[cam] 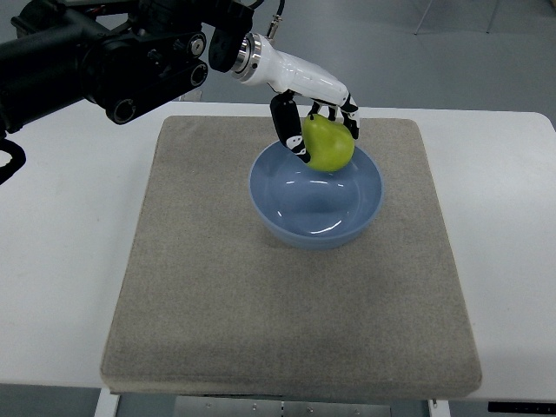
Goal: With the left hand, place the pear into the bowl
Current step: 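Carry the pear with the left hand over the blue bowl, then lower the pear into the bowl and open the left hand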
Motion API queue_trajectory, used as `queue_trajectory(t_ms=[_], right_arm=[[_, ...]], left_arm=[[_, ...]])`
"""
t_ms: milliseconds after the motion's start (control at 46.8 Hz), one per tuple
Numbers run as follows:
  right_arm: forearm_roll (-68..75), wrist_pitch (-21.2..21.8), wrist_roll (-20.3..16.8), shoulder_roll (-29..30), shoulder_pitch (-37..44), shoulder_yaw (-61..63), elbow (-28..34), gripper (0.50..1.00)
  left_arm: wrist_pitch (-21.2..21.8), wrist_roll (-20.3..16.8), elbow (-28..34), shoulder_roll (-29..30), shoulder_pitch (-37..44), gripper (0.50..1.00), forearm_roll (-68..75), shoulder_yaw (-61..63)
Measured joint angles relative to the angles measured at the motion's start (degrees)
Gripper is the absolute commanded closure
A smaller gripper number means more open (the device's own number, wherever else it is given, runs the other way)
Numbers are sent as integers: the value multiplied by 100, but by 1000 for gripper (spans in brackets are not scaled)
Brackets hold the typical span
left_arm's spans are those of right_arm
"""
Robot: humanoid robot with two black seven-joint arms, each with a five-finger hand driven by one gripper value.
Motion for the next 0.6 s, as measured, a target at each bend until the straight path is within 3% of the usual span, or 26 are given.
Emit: queue_trajectory(t_ms=[448,555,598], right_arm=[[0,0,0,0,4,0,2,576],[0,0,0,0,1,0,1,576],[0,0,0,0,0,0,0,576]], left_arm=[[-14,12,3,-215,409,1000,71,45],[-15,12,3,-215,450,896,70,45],[-15,13,2,-212,466,821,68,45]])
